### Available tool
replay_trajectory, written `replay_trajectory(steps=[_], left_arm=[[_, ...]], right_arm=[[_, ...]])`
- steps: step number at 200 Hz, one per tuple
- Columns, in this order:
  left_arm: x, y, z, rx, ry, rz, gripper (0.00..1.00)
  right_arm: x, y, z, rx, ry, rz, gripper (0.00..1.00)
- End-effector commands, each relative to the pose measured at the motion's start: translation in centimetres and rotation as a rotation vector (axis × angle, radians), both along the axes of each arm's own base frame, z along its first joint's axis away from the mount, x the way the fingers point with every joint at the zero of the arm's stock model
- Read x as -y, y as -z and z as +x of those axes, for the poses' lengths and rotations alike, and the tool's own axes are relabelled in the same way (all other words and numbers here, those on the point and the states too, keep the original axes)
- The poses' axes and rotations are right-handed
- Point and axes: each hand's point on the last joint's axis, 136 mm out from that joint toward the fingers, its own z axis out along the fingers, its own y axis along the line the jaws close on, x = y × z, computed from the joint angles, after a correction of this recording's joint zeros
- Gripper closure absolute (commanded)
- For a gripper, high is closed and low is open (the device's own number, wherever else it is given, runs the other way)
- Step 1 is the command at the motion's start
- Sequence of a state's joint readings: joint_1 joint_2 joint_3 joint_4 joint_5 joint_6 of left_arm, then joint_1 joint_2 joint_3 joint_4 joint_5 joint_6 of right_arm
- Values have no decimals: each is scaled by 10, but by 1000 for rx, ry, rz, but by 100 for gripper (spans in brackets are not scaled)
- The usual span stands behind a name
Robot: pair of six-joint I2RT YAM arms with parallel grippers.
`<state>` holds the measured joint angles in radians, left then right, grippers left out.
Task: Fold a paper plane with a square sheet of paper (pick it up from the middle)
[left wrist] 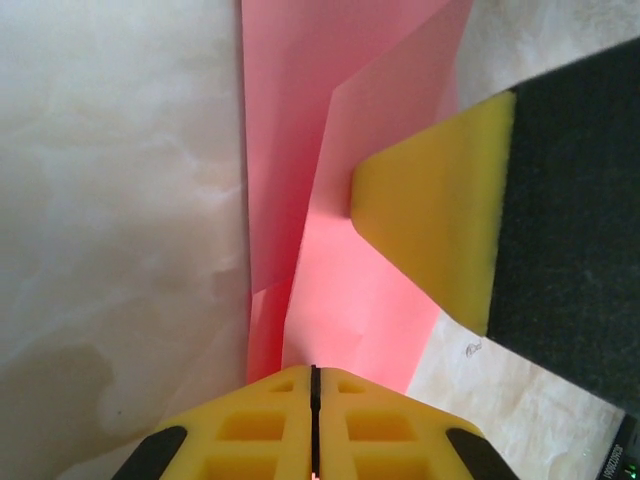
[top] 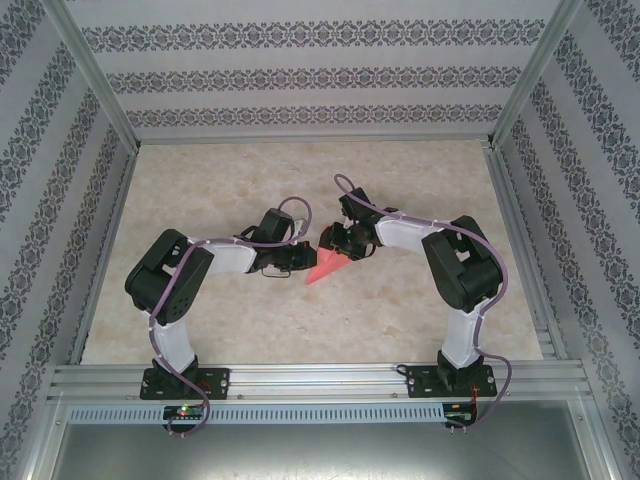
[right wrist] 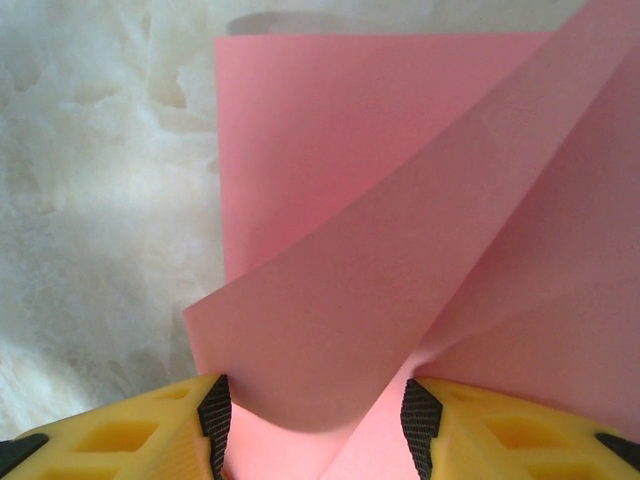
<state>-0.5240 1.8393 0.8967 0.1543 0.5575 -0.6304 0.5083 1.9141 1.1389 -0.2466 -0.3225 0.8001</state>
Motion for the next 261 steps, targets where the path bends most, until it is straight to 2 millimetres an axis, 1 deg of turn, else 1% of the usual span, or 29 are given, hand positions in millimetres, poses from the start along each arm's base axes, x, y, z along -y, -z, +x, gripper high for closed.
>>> replay_trajectory(steps=[1,49,82,109,143,174,214,238,261], left_arm=[[1,4,1,-7,-7,34,90],[-1,7,-1,-18,-7,43,91],[-1,5,-3,-16,-4,40,91],[0,-5,0,10,-5,24,90],[5,-25,4,63,-10,-31,86],[10,-34,7,88,-9,-75,84],[16,-32,8,80,4,-91,84],[15,-22,6,54,11,-65,84],[15,-16,6,42,14,-54,85]], right_arm=[[31,50,-32,-132,-1,-156,47],[31,52,-31,-133,-1,-155,50],[36,56,-33,-153,6,-187,53],[43,63,-38,-180,12,-229,56],[47,66,-39,-192,16,-253,58],[48,68,-40,-197,23,-259,59],[48,71,-42,-205,30,-269,59],[49,71,-42,-207,34,-269,60],[50,71,-43,-206,39,-274,63]])
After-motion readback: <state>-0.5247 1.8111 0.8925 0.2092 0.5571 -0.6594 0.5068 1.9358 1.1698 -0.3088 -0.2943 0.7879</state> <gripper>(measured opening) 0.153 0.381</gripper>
